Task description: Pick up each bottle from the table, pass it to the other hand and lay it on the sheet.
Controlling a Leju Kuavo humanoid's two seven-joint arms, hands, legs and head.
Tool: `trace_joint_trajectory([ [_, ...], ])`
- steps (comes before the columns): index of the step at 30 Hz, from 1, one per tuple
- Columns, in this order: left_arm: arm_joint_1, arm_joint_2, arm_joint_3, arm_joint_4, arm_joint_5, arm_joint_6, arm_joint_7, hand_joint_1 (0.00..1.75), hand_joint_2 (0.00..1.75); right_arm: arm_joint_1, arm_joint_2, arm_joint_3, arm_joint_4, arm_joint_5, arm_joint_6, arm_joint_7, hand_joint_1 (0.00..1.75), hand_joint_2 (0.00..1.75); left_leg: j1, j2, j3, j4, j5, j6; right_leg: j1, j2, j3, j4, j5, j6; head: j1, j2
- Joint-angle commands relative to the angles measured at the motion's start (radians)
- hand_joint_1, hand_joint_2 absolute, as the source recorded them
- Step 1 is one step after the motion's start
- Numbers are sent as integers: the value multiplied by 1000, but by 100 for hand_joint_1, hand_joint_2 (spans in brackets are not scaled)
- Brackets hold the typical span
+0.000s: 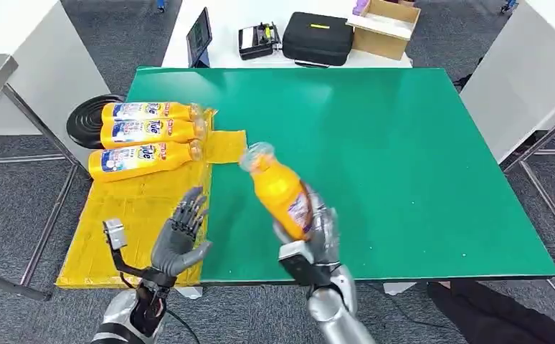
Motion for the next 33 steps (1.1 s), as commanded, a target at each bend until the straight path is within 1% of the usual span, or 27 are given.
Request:
trace_joint_trajectory([
  [1, -37, 62, -85, 86, 8, 0, -5, 0, 175, -53, 3, 54, 163, -12, -4, -5, 175, 175, 1, 4, 8, -1, -3, 0, 2, 2, 8, -2, -2, -4, 0, 0],
  [4, -37, 62, -85, 86, 8, 0, -5, 0, 175, -53, 3, 54, 163, -12, -4, -5, 175, 175, 0, 2, 3, -1, -1, 0, 1, 1, 3, -1, 0, -2, 0, 0],
  [5, -37, 62, -85, 86, 8, 0, -5, 0, 175, -53, 3, 54, 163, -12, -4, -5, 175, 175, 1, 3, 6, -1, -2, 0, 1, 1, 6, -2, -1, -4, 0, 0],
  [7, -37, 62, -85, 86, 8, 0, -5, 0, 175, -53, 3, 54, 163, -12, -4, -5, 175, 175, 1, 3, 6, -1, -2, 0, 1, 2, 6, -2, -1, -4, 0, 0],
  [10, -37, 62, -85, 86, 8, 0, -5, 0, 175, -53, 3, 54, 163, -12, -4, -5, 175, 175, 0, 2, 3, -1, -1, 0, 1, 1, 3, -1, -1, -3, 0, 0],
  [11, -37, 62, -85, 86, 8, 0, -5, 0, 175, -53, 3, 54, 163, -12, -4, -5, 175, 175, 1, 3, 6, 0, -2, 0, 2, 1, 6, -1, -1, -4, 0, 0],
  [13, -37, 62, -85, 86, 8, 0, -5, 0, 175, -53, 3, 54, 163, -12, -4, -5, 175, 175, 0, 2, 3, -1, -1, 0, 1, 1, 3, -1, -1, -2, 0, 0],
  [15, -41, 65, -97, 92, 16, -8, 2, 0, 175, -55, 5, 86, 179, 16, -5, -4, 175, 175, 1, 3, 7, 0, -3, 0, 2, 1, 7, -2, -2, -4, 0, 0],
  [17, -52, 69, -113, 109, 20, -10, 5, 0, 175, -65, 28, 122, 228, 26, -5, -8, 175, 175, 1, 3, 4, 0, -2, 0, 1, 1, 5, -1, -1, -3, 0, 0],
  [18, -57, 73, -124, 114, 18, -9, 3, 0, 175, -79, 32, 151, 263, 38, -3, -10, 175, 175, 2, 5, 9, 0, -4, 0, 3, 2, 10, -2, -2, -5, 0, 0],
  [19, -57, 73, -125, 115, 18, -9, 3, 0, 175, -79, 34, 153, 264, 40, -5, -11, 175, 175, 1, 3, 5, 0, -2, 0, 1, 1, 5, -1, -1, -3, 0, 0],
  [20, -63, 77, -134, 123, 16, -6, 4, 0, 175, -89, 51, 177, 302, 36, -3, -13, 175, 175, 2, 5, 8, 0, -4, 0, 3, 3, 8, -2, -2, -5, 0, 0],
  [21, -65, 77, -136, 125, 16, -6, 5, 0, 175, -92, 53, 188, 309, 44, -9, -15, 175, 175, 1, 3, 4, -1, -1, 0, 1, 2, 3, -1, -1, -3, 0, 0],
  [22, -67, 79, -143, 129, 19, -11, 5, 0, 175, -98, 63, 202, 326, 37, -3, -12, 175, 175, 1, 4, 6, 0, -2, 0, 2, 2, 5, -1, -1, -4, 0, 0],
  [24, -72, 79, -151, 135, 20, -10, 4, 0, 175, -113, 72, 237, 355, 48, 5, -7, 175, 175, 1, 3, 4, -1, -1, 0, 1, 1, 3, -1, -1, -3, 0, 0],
  [25, -78, 79, -157, 141, 21, -11, 3, 0, 175, -123, 78, 260, 383, 47, 17, -3, 175, 175, 1, 4, 7, -1, -2, 0, 2, 2, 6, -1, -1, -4, 0, 0],
  [26, -81, 78, -159, 143, 24, -11, 3, 0, 175, -124, 84, 274, 398, 53, 15, 2, 175, 175, 1, 4, 5, -1, -2, 0, 2, 2, 5, -1, -1, -4, 0, 0],
  [27, -89, 78, -158, 150, 39, -19, 6, 0, 175, -133, 97, 321, 444, 65, 87, 5, 175, 175, 1, 4, 6, -1, -2, 0, 2, 2, 5, -1, -1, -4, 0, 0],
  [28, -100, 76, -157, 158, 49, -16, 9, 0, 175, -127, 121, 353, 490, 82, 64, 6, 175, 175, 1, 3, 3, 0, -1, 0, 1, 2, 3, -1, 0, -2, 0, 0],
  [29, -104, 73, -155, 161, 60, -18, 10, 0, 175, -125, 137, 367, 521, 74, 65, -4, 175, 175, 1, 4, 6, -1, -2, 0, 2, 2, 5, -2, -1, -4, 0, 0],
  [30, -107, 71, -154, 162, 61, -10, 11, 0, 175, -127, 143, 378, 538, 74, 58, -7, 175, 175, 2, 4, 8, 0, -3, 0, 3, 2, 8, -2, -2, -5, 0, 0],
  [31, -111, 66, -149, 163, 76, -16, 11, 0, 175, -124, 143, 397, 541, 61, 59, -9, 175, 175, 1, 3, 4, -1, -1, 0, 2, 1, 4, -1, -1, -3, 0, 0],
  [32, -112, 66, -148, 163, 76, -15, 11, 0, 175, -121, 143, 400, 542, 61, 60, -9, 175, 175, 2, 3, 7, 0, -3, 0, 2, 1, 7, -1, -2, -4, 0, 0],
  [33, -115, 63, -145, 162, 77, -8, 10, 0, 175, -123, 143, 415, 542, 52, 69, -5, 175, 175, 1, 2, 5, 0, -2, 0, 2, 0, 5, -1, -1, -3, 0, 0],
])
